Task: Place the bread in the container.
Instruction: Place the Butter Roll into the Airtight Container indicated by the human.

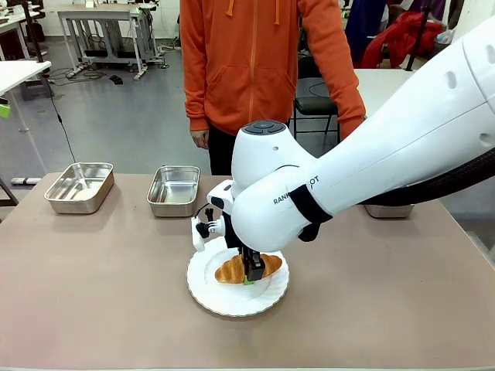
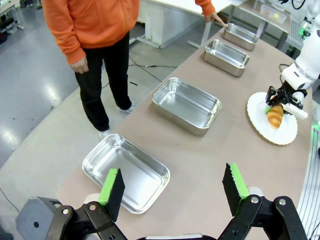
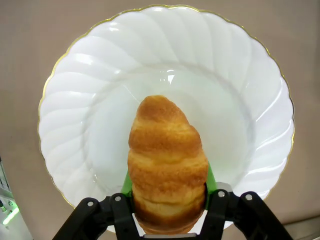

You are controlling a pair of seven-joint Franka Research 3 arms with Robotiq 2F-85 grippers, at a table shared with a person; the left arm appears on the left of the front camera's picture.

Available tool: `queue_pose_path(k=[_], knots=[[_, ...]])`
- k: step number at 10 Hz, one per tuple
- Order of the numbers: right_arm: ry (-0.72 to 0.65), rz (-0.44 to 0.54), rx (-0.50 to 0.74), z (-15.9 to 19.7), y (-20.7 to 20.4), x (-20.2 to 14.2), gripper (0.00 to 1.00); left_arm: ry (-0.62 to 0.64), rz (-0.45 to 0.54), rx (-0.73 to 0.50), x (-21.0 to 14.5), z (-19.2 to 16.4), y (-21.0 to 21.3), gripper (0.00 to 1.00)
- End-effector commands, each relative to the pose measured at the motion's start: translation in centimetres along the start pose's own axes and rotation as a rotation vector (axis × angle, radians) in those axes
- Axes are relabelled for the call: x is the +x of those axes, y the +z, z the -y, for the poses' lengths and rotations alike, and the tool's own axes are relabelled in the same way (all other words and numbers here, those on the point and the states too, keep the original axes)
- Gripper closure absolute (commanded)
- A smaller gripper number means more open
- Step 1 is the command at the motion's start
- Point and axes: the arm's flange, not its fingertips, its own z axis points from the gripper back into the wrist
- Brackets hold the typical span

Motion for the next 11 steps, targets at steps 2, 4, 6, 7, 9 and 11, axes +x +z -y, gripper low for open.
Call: queue_pose_path(k=[2, 4, 6, 7, 9, 11], knots=[[-0.051, -0.005, -0.089, -0.3, 2.0, 0.4, 0.41, -0.004, 0.006, -0.001, 0.2, 0.1, 0.2, 0.0], [-0.174, 0.016, -0.243, 0.4, 9.3, 1.3, 0.41, -0.004, 0.006, -0.001, 0.2, 0.1, 0.2, 0.0], [-0.333, 0.015, -0.398, 2.3, 17.1, 0.1, 0.41, -0.004, 0.006, -0.001, 0.2, 0.1, 0.2, 0.0], [-0.452, -0.005, -0.47, 4.4, 21.5, -2.2, 0.41, -0.004, 0.006, -0.001, 0.2, 0.1, 0.2, 0.0], [-0.698, -0.069, -0.538, 8.6, 25.9, -7.7, 0.41, -0.004, 0.006, -0.001, 0.2, 0.1, 0.2, 0.0], [-0.947, -0.119, -0.566, 12.1, 27.1, -14.4, 0.41, -0.004, 0.006, -0.001, 0.2, 0.1, 0.2, 0.0]])
